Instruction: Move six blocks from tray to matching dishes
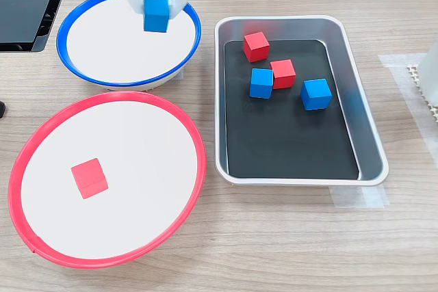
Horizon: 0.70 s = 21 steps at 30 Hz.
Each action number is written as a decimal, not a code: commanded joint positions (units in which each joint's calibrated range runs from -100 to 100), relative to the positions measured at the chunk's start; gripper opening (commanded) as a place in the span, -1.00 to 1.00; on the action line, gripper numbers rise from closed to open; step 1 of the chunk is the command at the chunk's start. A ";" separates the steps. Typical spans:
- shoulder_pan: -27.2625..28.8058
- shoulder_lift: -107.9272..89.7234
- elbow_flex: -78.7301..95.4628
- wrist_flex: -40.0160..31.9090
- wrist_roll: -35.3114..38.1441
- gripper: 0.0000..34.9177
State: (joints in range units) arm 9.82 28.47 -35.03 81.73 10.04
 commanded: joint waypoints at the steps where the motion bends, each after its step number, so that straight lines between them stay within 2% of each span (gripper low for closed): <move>1: 2.37 4.15 -2.89 -10.04 -1.17 -0.99; 3: 2.65 5.43 -2.71 -12.02 -0.83 -0.61; 4: 2.74 6.02 -2.62 -12.85 -0.59 -0.30; 5: 2.74 6.28 -1.89 -13.59 -0.10 0.11; 6: 2.74 6.28 -1.43 -13.84 0.15 0.28; 7: 2.74 6.20 -1.07 -14.00 0.39 0.36; 9: 2.74 5.00 0.21 -13.51 0.73 0.29; 10: 2.74 3.64 1.39 -12.93 0.93 0.18; 12: 2.84 -0.63 4.76 -10.37 1.56 -0.28; 13: 2.84 -3.19 6.76 -8.06 2.10 -0.73; 14: 2.84 -6.17 9.40 -5.34 2.78 -0.93; 18: 2.84 -19.22 25.06 3.08 5.71 -0.98; 21: 2.74 -28.09 40.81 1.18 6.15 -0.98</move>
State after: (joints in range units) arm 12.21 11.00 -8.44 83.20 15.51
